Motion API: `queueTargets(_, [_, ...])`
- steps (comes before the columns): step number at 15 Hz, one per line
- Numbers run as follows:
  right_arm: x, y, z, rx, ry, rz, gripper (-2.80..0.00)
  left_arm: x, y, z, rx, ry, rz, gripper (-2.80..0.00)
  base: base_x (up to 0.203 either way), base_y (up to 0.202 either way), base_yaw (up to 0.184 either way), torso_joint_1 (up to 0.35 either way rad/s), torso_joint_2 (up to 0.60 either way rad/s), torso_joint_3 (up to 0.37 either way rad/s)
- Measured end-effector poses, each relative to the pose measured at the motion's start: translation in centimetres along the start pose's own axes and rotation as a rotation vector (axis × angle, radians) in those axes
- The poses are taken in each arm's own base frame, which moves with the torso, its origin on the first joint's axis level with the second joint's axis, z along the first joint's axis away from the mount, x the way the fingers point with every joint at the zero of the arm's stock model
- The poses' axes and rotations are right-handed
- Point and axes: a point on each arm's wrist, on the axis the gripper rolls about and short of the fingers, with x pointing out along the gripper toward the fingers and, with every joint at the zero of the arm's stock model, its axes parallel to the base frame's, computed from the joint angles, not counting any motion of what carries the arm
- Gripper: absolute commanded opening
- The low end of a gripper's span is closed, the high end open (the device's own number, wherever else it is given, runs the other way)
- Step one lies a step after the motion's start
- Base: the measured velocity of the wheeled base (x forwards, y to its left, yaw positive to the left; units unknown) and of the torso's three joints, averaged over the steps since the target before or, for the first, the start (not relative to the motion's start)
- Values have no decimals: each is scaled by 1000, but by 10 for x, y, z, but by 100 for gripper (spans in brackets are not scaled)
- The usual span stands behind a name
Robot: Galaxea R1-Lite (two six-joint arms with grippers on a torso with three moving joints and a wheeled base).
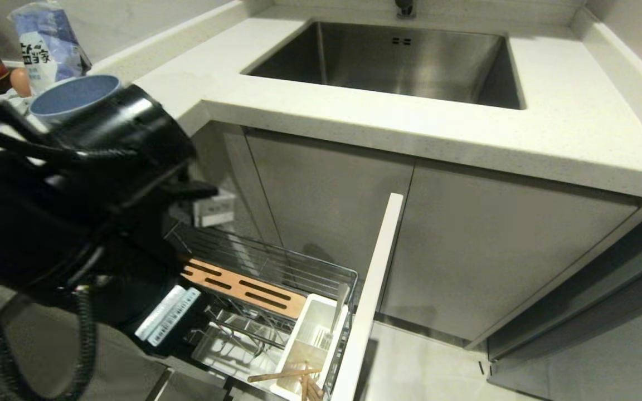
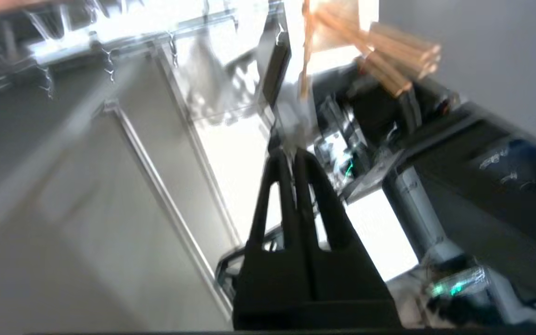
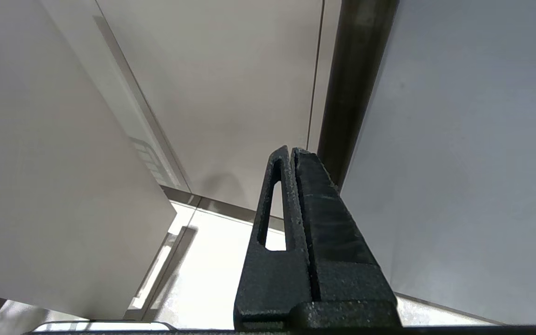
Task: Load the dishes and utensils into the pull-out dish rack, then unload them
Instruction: Pick up the chopsticks and place it in the cupboard
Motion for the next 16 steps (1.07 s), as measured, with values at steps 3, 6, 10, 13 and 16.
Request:
queueTargets(3, [0, 0, 0, 0, 0, 0, -280, -45, 11, -14, -57, -287, -28, -280, 0, 0, 0, 0, 0, 0])
queueTargets(6, [0, 0, 0, -1, 0, 0, -280, -91, 34, -34, -175, -584, 4, -280, 0, 0, 0, 0, 0, 0])
queueTargets(10, [0, 0, 0, -1, 0, 0, -280, -134, 72, -56, -421, -841, 269, -280, 0, 0, 0, 0, 0, 0])
queueTargets(13, [0, 0, 0, -1, 0, 0, -280, -158, 86, -75, -570, -927, 492, -280, 0, 0, 0, 0, 0, 0])
queueTargets(16, [0, 0, 0, -1, 0, 0, -280, -162, 86, -96, -755, -843, 606, -280, 0, 0, 0, 0, 0, 0])
